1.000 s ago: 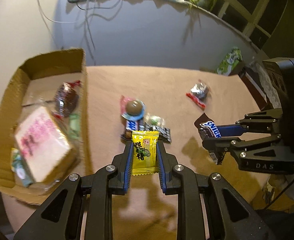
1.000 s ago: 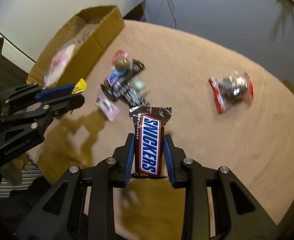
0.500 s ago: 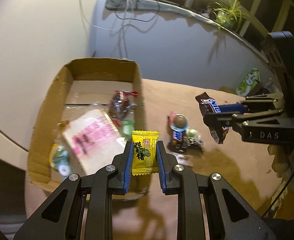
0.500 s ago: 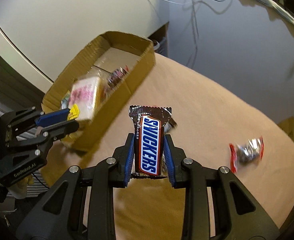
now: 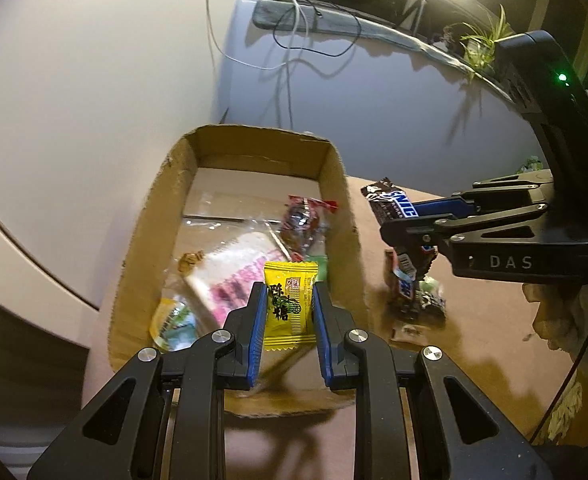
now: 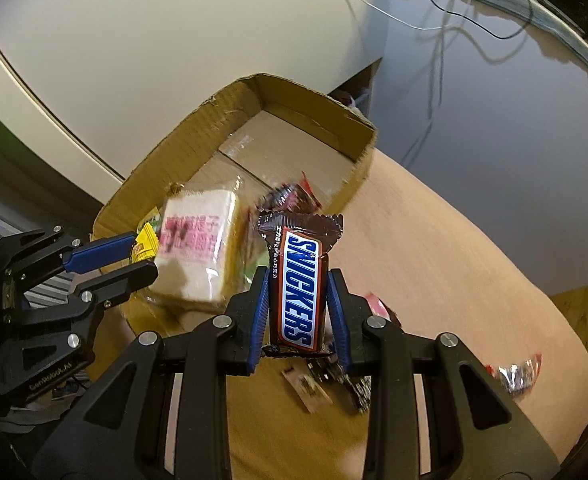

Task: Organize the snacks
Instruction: 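Carry the Snickers bar and yellow candy into the box and open both tools, then move both tools back over the remaining snacks on the table, then grasp the round chocolate ball with the left tool while the right tool grasps the red-ended chocolate bag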

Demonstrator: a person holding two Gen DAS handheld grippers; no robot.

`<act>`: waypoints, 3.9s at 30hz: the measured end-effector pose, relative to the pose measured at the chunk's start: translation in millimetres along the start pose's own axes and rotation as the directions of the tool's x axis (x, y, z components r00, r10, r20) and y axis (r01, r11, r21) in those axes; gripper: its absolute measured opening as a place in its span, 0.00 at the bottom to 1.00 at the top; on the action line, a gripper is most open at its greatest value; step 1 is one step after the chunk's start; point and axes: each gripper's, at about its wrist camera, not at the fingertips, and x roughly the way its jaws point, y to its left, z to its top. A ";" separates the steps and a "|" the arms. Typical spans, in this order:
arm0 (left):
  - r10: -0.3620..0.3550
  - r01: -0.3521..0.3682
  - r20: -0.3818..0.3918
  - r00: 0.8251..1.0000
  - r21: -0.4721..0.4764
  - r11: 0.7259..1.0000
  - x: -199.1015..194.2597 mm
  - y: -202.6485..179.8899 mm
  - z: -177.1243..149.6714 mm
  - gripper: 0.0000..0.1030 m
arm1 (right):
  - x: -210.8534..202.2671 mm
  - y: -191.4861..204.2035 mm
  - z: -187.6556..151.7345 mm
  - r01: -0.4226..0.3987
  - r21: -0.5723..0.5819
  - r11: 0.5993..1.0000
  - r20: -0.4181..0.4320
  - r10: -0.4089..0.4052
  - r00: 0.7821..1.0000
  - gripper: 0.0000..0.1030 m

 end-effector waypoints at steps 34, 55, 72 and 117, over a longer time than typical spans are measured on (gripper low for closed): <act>0.067 -0.067 -0.006 0.998 -0.050 0.996 8.1 23.4 9.5 0.51 | 26.9 22.2 32.6 -0.018 -0.073 0.997 -0.017 0.017 1.000 0.66; 0.073 -0.074 0.020 0.997 0.009 0.997 -5.2 -2.7 9.4 0.61 | 0.6 4.9 21.9 0.008 -0.028 1.000 0.041 -0.007 0.999 0.78; -0.057 0.059 -0.024 0.998 0.094 0.994 8.2 -69.0 5.6 0.61 | -58.6 -109.0 -59.2 0.114 0.180 0.977 0.083 -0.130 0.988 0.78; -0.038 0.075 -0.211 0.977 0.170 0.983 112.9 -142.6 23.5 0.35 | 7.6 -219.7 -112.0 0.233 0.370 0.899 -0.150 -0.189 0.970 0.78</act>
